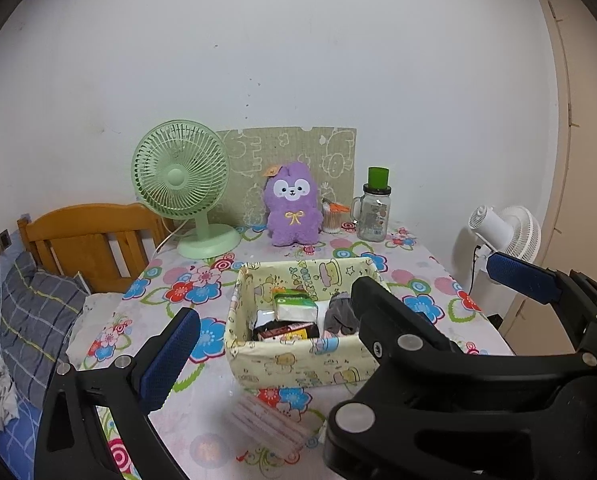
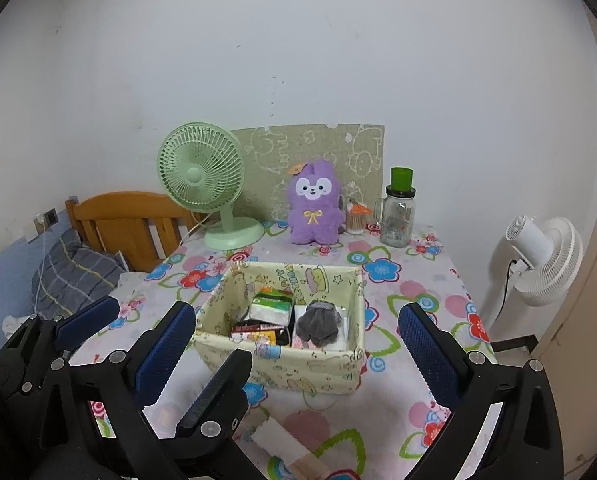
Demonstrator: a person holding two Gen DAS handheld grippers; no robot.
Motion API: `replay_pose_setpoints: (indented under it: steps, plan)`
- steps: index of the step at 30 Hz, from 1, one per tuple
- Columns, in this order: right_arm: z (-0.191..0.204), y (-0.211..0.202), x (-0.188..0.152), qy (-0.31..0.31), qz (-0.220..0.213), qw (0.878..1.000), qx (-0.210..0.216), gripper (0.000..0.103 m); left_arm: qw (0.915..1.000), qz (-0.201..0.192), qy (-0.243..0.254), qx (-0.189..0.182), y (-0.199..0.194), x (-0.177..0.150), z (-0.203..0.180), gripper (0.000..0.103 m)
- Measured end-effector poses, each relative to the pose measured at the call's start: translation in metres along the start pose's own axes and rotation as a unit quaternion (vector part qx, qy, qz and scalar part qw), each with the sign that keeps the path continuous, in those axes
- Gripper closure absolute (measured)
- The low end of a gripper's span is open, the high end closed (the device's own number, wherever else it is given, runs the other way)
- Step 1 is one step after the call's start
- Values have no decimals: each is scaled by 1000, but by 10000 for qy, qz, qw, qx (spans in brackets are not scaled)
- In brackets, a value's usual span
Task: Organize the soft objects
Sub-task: 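Withdraw both open grippers from the box toward the remaining items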
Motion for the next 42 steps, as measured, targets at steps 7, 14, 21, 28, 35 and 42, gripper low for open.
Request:
replay_pose_setpoints:
  steps: [7,14,21,28,35,42]
  plan:
    - [5,-10,-12,-51,49,9999,76,0,10000,11,-44,-16,-10,-12,1,0]
    - [7,-13,-27,-63,71,9999,105,0,10000,75,-15,-50,-15,-27,1,0]
    - [8,-10,-42,-48,148,9998,99,0,9999,146,-31,-57,-13,-42,1,0]
    - [9,2,-57,-10,284,9995,105,3,9996,296,-39,-19,-4,-57,4,0]
    - [11,17,-77,54,480,9987,134,8,9988,477,-50,0,10,-75,9,0]
    - [14,31,-91,55,647,9978,155,10,9979,649,-62,-46,21,-89,13,0]
Point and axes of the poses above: each gripper's, at about its wrist camera, not at the fingertips, and y roughly the way its jaws point, z to its left, x to its top, the point moved 1 cm from there along y, roughly the way its jaws point
